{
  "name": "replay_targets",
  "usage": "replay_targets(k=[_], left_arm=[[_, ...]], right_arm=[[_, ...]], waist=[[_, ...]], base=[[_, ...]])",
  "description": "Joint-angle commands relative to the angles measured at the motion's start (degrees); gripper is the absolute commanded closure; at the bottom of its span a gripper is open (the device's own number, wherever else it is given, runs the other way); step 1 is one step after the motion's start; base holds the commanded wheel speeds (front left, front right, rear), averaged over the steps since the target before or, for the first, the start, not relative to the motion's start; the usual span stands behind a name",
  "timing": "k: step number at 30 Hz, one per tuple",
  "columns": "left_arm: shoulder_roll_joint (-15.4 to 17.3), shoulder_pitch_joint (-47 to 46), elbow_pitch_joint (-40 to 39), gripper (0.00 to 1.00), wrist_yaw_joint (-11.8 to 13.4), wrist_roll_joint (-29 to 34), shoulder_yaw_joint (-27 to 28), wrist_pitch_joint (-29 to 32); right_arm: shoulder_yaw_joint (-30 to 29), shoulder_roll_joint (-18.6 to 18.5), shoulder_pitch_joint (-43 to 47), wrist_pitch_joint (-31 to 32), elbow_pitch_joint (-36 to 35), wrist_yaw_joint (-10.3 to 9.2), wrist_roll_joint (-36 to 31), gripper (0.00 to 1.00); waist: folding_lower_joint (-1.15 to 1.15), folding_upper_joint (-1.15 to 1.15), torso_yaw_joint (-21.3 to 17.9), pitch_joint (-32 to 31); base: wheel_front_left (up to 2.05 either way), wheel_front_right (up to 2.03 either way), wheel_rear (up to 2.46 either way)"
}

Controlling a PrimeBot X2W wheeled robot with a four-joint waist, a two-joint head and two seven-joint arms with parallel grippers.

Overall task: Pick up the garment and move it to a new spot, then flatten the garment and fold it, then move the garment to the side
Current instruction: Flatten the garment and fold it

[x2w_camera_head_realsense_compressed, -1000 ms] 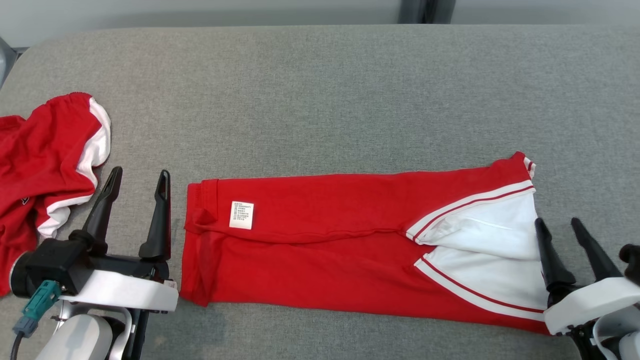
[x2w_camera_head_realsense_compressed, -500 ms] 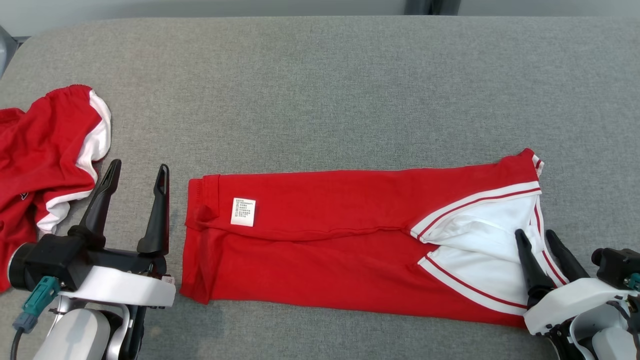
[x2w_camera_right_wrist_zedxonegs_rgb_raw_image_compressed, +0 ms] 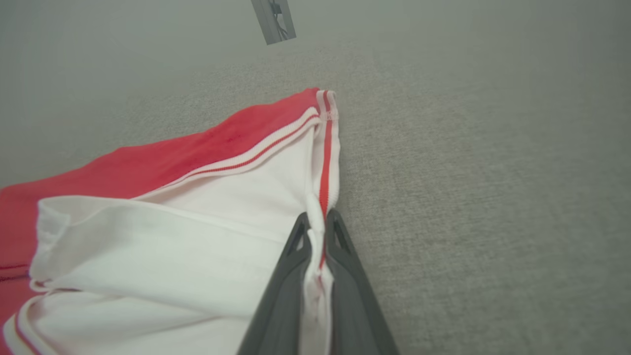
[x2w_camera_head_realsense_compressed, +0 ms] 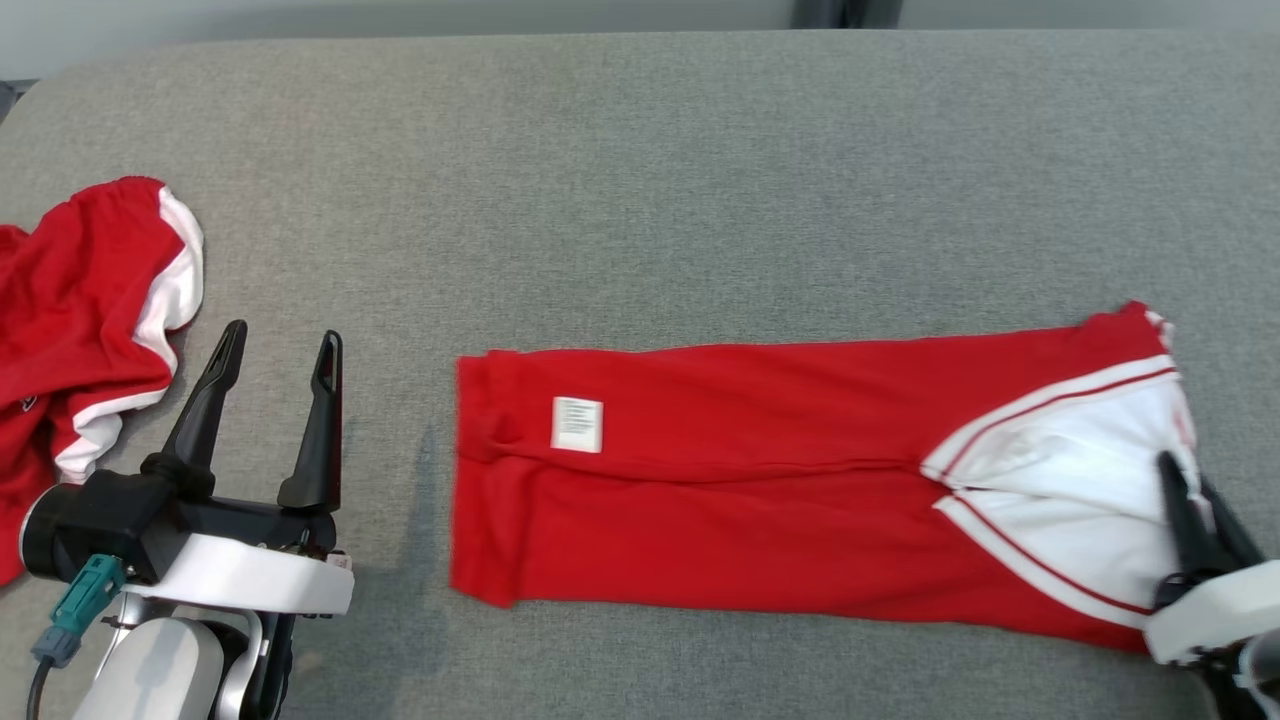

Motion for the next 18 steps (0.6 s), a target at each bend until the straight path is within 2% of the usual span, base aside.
replay_targets(k=[1, 5, 9, 13, 18], left_arm=[[0.1, 0.1, 0.0, 0.0, -0.2, 0.4, 0.3, -0.2], [-0.1, 0.2, 0.2, 0.0, -0.6, 0.8, 0.2, -0.2], [0.2, 0.1, 0.3, 0.0, -0.6, 0.9, 0.1, -0.2], [0.8, 0.4, 0.0, 0.0, -0.2, 0.9, 0.4, 0.1], [1.2, 0.2, -0.7, 0.0, 0.1, 0.8, 0.2, 0.6]], right_arm=[[-1.2, -1.3, 0.5, -0.8, 0.3, -0.29, 0.6, 1.0], [-4.0, -3.7, 1.3, -1.4, 0.9, -0.21, 0.8, 1.0], [-4.3, -4.1, 0.3, -0.9, 0.1, -0.18, 0.7, 1.0], [-1.8, -2.0, -1.6, -0.5, -5.6, -0.16, 0.7, 1.0], [2.6, 2.3, -3.0, 2.2, -17.4, -0.16, -2.9, 1.0]], waist=[[0.0, 0.0, -0.4, -0.1], [0.0, 0.0, -1.4, -0.4], [0.0, 0.0, -2.4, -0.5], [0.0, 0.0, -3.7, -0.6], [0.0, 0.0, -4.8, -0.5]], base=[[0.0, 0.0, 0.0], [0.0, 0.0, 0.0], [0.0, 0.0, 0.0], [0.0, 0.0, 0.0], [0.0, 0.0, 0.0]])
